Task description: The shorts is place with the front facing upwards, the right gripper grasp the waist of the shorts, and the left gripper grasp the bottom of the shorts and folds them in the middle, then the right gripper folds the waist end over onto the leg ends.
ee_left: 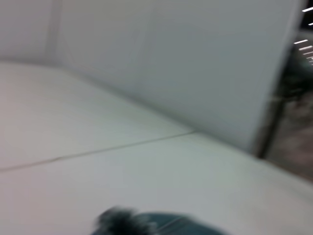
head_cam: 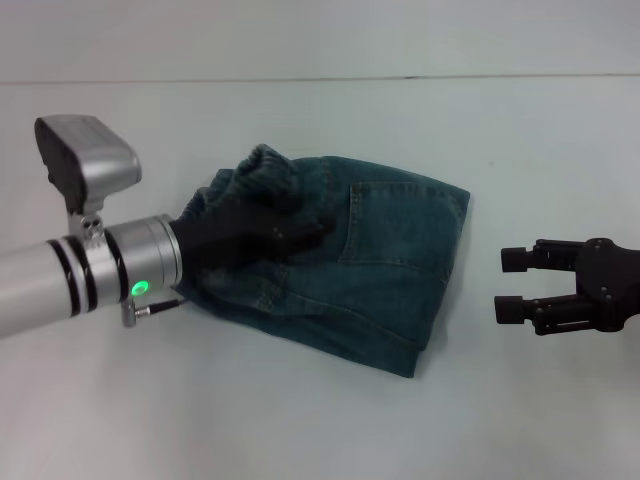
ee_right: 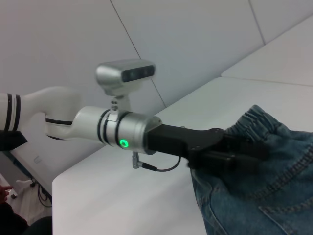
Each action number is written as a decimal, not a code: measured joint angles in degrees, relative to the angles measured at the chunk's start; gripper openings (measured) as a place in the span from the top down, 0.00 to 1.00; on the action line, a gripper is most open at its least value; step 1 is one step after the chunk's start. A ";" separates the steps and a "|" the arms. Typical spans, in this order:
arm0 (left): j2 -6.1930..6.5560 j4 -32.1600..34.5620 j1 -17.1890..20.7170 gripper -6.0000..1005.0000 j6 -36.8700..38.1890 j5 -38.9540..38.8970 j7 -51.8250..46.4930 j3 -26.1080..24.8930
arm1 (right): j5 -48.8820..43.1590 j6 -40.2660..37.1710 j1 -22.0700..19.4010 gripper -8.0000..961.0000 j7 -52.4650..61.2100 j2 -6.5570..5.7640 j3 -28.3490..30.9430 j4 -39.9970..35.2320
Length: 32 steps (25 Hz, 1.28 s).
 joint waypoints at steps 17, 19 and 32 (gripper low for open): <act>-0.10 -0.30 3.07 0.39 -9.28 -10.80 0.63 -0.99 | 0.04 0.32 1.67 0.01 -0.18 0.51 0.00 0.00; -0.03 1.86 5.67 0.39 -2.27 -11.86 0.62 -3.00 | 0.08 0.16 1.86 0.01 -0.16 0.51 0.00 -0.01; 3.31 20.20 20.08 0.39 34.31 3.17 -9.38 -14.82 | 0.32 -0.68 1.81 0.01 -1.11 1.57 0.05 -0.29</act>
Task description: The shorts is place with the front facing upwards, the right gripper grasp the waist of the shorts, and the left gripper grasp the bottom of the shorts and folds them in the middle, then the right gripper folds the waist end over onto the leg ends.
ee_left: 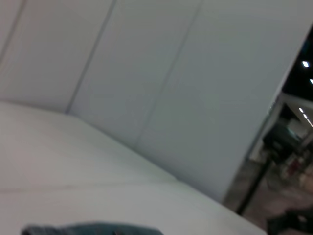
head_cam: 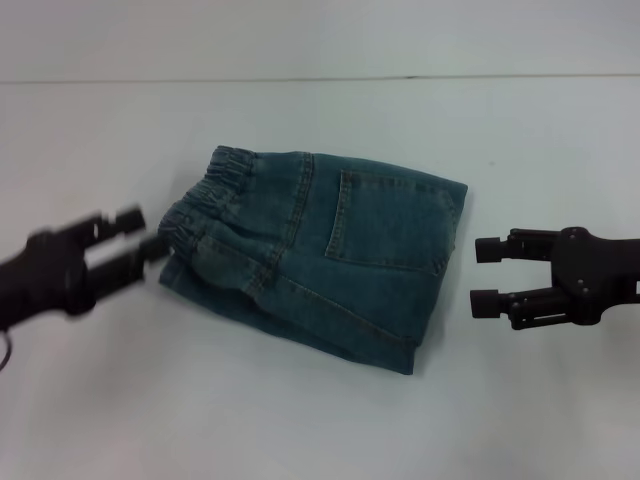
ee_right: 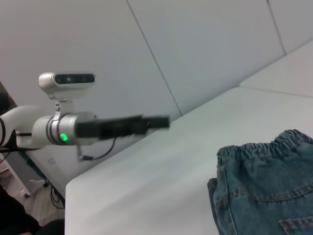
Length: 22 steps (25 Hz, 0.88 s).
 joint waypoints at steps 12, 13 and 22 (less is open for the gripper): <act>0.05 3.85 0.38 0.20 7.06 11.49 -4.11 -4.48 | -0.29 2.09 0.43 0.01 -0.66 1.07 -0.43 0.27; 0.04 3.84 0.39 0.18 6.90 11.51 -4.17 -4.63 | -0.30 2.12 0.44 0.01 -0.77 1.12 -0.44 0.28; -0.04 3.77 0.37 0.11 6.77 11.64 -4.84 -4.97 | -0.30 2.17 0.45 0.01 -1.36 1.23 -0.50 0.63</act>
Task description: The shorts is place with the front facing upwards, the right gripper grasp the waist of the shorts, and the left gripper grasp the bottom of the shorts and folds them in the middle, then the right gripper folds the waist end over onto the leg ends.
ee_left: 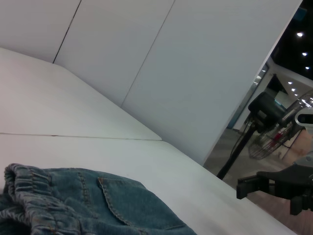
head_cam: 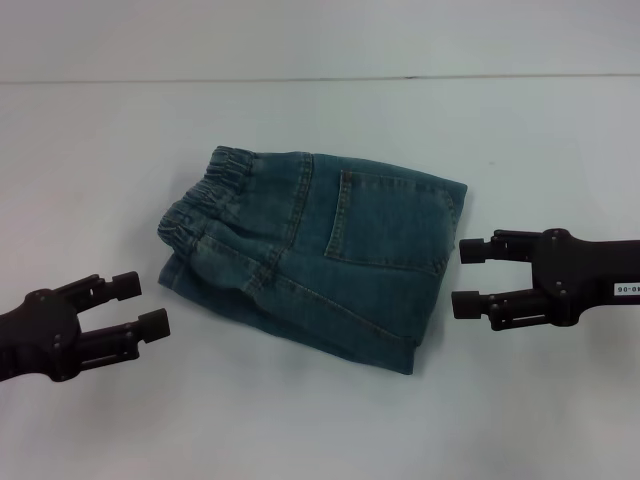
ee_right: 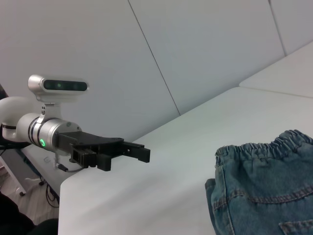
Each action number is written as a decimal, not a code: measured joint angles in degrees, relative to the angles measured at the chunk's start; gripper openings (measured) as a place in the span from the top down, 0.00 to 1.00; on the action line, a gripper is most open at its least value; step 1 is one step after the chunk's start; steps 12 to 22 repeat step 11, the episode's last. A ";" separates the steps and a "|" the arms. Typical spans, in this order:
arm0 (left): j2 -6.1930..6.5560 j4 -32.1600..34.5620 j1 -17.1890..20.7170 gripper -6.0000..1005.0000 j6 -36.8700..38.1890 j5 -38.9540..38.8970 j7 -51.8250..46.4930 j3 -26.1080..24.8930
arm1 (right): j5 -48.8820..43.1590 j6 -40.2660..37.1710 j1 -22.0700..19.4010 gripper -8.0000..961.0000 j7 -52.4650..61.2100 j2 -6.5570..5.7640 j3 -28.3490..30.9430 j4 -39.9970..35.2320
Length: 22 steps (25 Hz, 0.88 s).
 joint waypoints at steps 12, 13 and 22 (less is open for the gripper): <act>0.15 -0.06 -0.34 0.11 -0.10 0.07 -0.24 -0.11 | 0.00 0.23 0.00 0.01 -0.59 -0.01 0.00 0.96; 0.15 -0.06 -0.34 0.11 -0.10 0.07 -0.24 -0.11 | 0.00 0.23 0.00 0.01 -0.59 -0.01 0.00 0.96; 0.15 -0.06 -0.34 0.11 -0.10 0.07 -0.24 -0.11 | 0.00 0.23 0.00 0.01 -0.59 -0.01 0.00 0.96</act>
